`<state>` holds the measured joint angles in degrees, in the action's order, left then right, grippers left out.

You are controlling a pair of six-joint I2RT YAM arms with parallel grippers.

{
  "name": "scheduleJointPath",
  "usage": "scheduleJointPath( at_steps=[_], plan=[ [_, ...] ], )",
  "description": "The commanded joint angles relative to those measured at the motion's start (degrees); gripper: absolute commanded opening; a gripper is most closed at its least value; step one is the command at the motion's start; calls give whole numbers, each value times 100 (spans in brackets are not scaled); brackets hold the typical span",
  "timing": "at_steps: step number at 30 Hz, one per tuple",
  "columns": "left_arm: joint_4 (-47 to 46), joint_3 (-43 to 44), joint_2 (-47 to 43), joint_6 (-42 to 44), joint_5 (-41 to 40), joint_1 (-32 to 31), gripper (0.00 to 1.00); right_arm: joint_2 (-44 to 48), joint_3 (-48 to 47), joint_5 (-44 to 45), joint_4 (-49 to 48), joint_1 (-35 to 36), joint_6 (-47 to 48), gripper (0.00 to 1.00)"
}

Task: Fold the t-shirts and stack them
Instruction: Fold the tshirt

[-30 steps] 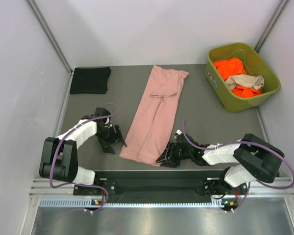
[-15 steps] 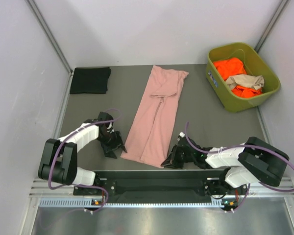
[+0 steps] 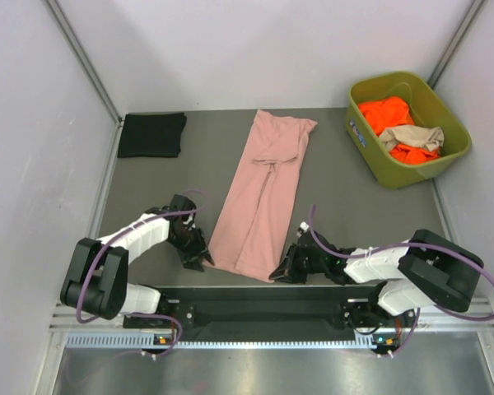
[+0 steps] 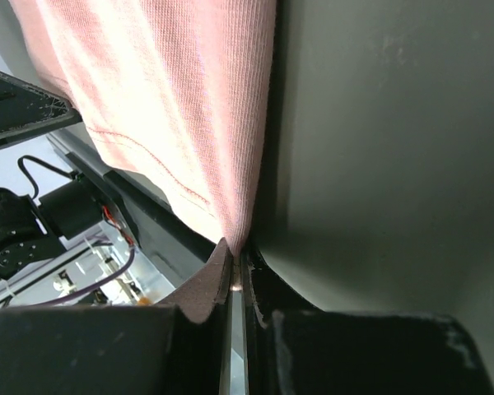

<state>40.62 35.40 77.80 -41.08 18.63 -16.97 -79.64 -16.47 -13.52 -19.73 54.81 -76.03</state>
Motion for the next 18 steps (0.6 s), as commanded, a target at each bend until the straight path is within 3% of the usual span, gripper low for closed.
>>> scheduleJointPath(
  at_steps=[1, 5, 8, 10, 11, 18],
  plan=[
    [-292, -130, -36, -145, -605, -17, 44, 132, 144, 235, 250, 109, 202, 0],
    [-344, -94, -90, -172, -607, -17, 42, 176, 214, 244, 241, 109, 203, 0],
    [-537, -164, 59, -128, -371, -17, 28, 141, 276, 236, 206, 109, 211, 0],
    [-608, -182, 182, -76, -299, -17, 4, 141, 302, 227, 197, 109, 246, 0],
    [-608, -174, 200, -67, -273, -25, 0, 141, 320, 227, 206, 109, 255, 0],
    [-362, -270, -308, -435, -430, -543, 0, 421, 443, 244, 415, 135, 474, 0]
  ],
)
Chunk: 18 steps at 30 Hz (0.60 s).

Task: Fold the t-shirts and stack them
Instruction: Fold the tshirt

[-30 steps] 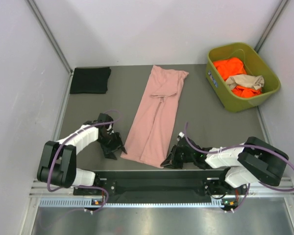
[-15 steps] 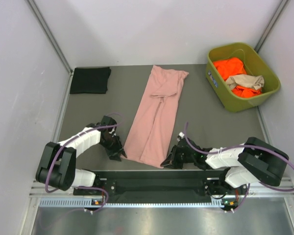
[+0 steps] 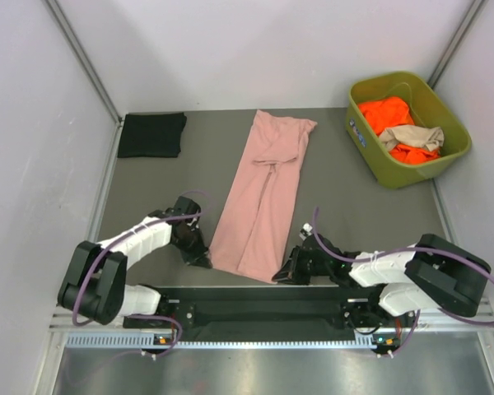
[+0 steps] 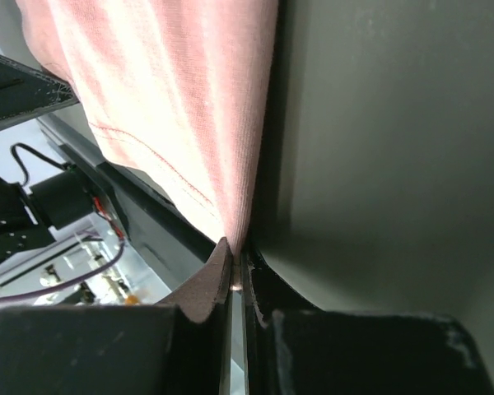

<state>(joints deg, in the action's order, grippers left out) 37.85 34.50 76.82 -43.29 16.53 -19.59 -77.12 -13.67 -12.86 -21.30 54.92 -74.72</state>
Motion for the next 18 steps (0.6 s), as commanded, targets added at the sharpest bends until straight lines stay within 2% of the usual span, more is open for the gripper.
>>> scheduleJointPath(
  at_steps=[1, 8, 11, 13, 16, 18],
  plan=[
    [-41, -241, -437, -372, -256, -360, 0, 284, 163, 205, 653, 151, 440, 0],
    [337, -330, -1195, -1058, -309, -1089, 0, 1294, 207, 390, 1338, 292, 564, 0],
    [530, -59, -1178, -1103, -343, -1143, 0, 1672, -72, 477, 1961, 248, 677, 0],
    [627, 433, -1021, -972, -466, -1143, 0, 1805, -284, 565, 2321, 152, 941, 0],
    [768, 1302, -451, -612, -704, -1134, 0, 2008, -619, 461, 2946, -462, 1423, 0],
    [986, 2073, -20, -314, -871, -1126, 0, 2017, -803, 129, 3149, -1235, 1905, 0]
  ],
)
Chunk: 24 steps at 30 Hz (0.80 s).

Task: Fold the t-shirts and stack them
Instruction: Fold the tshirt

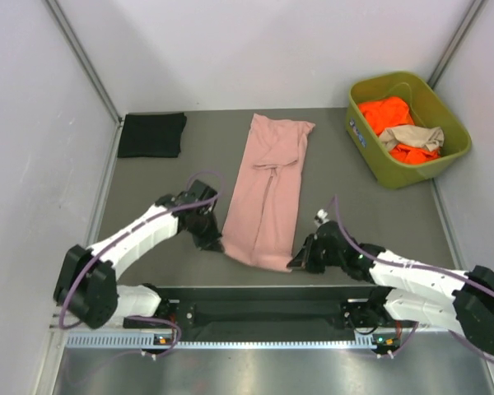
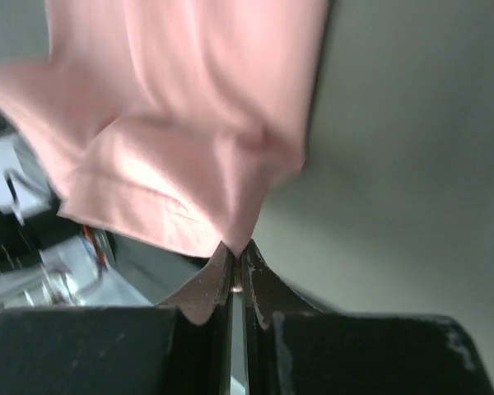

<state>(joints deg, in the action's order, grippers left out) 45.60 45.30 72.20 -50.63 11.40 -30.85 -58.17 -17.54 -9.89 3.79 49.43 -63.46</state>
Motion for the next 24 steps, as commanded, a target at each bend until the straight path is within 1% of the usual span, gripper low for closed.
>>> scheduleJointPath(
  at_steps=[1, 2, 3, 4, 5, 6, 7, 8, 9, 10, 11, 12, 13, 14, 15, 16, 17, 18, 19, 21, 24],
  plan=[
    [264, 1259, 896, 510, -401, 26, 0, 70, -513, -310, 693, -967, 965, 0],
    [308, 1506, 1109, 624, -402, 70, 0, -131, -757, -442, 789, -1475, 1150, 0],
    [317, 1969, 1303, 773, -393, 105, 0, -290, -934, -705, 851, -1706, 1543, 0],
    [317, 2174, 1653, 852, -393, 149, 0, -456, -1127, -820, 912, -1900, 1747, 0],
    [300, 2394, 1831, 914, -384, 254, 0, -676, -1581, -926, 1000, -2206, 1958, 0],
    [300, 2796, 1989, 1019, -332, 325, 0, -1122, -1821, -1092, 1166, -2340, 2308, 0],
    [282, 3000, 2304, 1064, -296, 404, 0, -1352, -2058, -1164, 1229, -2463, 2477, 0],
    [265, 3194, 2472, 1116, -244, 544, 0, -1572, -2513, -1216, 1290, -2682, 2601, 0],
    [265, 3622, 2648, 1213, -200, 615, 0, -1992, -2744, -1313, 1343, -2771, 2802, 0],
    [265, 3844, 2998, 1248, -104, 685, 0, -2196, -2972, -1340, 1457, -2850, 2891, 0],
    [282, 4072, 3184, 1292, -68, 816, 0, -2599, -3479, -1366, 1545, -3008, 2979, 0],
    [282, 4536, 3360, 1380, -7, 878, 0, -2794, -3719, -1427, 1633, -3062, 3102, 0],
    [282, 4784, 3753, 1424, 64, 931, 0, -2987, -3956, -1454, 1764, -3123, 3146, 0],
    [317, 5030, 3957, 1477, 90, 1027, 0, -3163, -4385, -1463, 1844, -3202, 3182, 0],
    [413, 5537, 4159, 1547, 152, 1072, 0, -3513, -4590, -1463, 1905, -3238, 3226, 0],
    [449, 5769, 4553, 1574, 222, 1107, 0, -3673, -4783, -1481, 1967, -3264, 3252, 0],
    [475, 5971, 4740, 1600, 362, 1195, 0, -3979, -5124, -1489, 2063, -3334, 3279, 0],
    [580, 6373, 4915, 1626, 433, 1230, 0, -4113, -5267, -1516, 2090, -3369, 3296, 0],
    [625, 6569, 5230, 1661, 494, 1257, 0, -4245, -5399, -1542, 2125, -3396, 3296, 0],
    [660, 6999, 5470, 1714, 617, 1318, 0, -4553, -5716, -1569, 2161, -3484, 3296, 0],
    [520, 7220, 5761, 1706, 819, 1371, 0, -4878, -6050, -1586, 2187, -3554, 3305, 0]
  ],
)
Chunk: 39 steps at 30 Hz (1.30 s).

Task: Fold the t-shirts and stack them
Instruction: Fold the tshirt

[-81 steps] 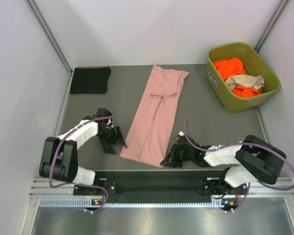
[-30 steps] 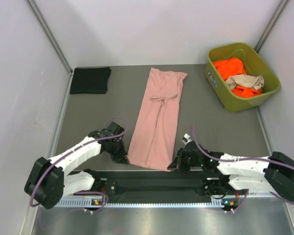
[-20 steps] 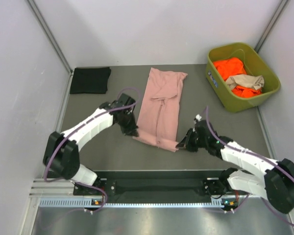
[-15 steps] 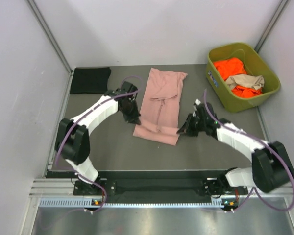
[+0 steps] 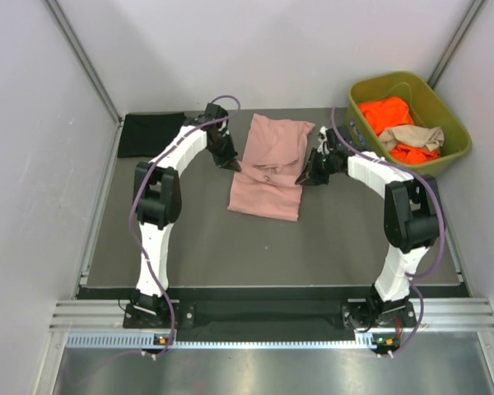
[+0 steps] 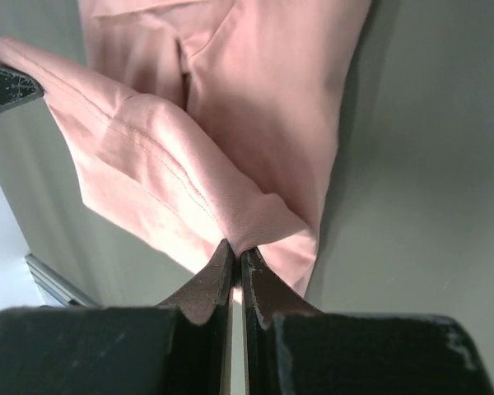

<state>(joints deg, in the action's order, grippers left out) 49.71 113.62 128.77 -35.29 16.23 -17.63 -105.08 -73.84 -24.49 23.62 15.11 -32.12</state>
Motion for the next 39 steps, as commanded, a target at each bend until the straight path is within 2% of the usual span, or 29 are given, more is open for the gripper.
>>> scheduleJointPath(
  at_steps=[1, 8, 20, 29, 35, 36, 38, 39],
  plan=[
    [-4, 423, 209, 154, 381, 58, 0, -249, -490, -144, 213, -123, 171, 0],
    [-532, 459, 385, 31, 627, 66, 0, -689, -982, -135, 301, -246, 215, 0],
    [-858, 757, 737, -154, 706, 75, 0, -1260, -1527, -337, 354, -457, 285, 0],
    [-981, 863, 939, -250, 759, 207, 0, -1621, -1958, -416, 363, -509, 268, 9],
    [-1350, 881, 1045, -469, 1005, 330, 7, -1875, -2380, -346, 363, -571, 171, 18],
    [-1516, 881, 1062, -505, 1022, 348, 17, -1920, -2450, -320, 363, -580, 153, 19],
    [-1666, 951, 1071, -567, 1101, 392, 25, -2025, -2687, -285, 451, -624, 118, 25],
    [-1736, 1003, 1063, -558, 1110, 409, 34, -2052, -2775, -267, 477, -632, 127, 28]
  ],
)
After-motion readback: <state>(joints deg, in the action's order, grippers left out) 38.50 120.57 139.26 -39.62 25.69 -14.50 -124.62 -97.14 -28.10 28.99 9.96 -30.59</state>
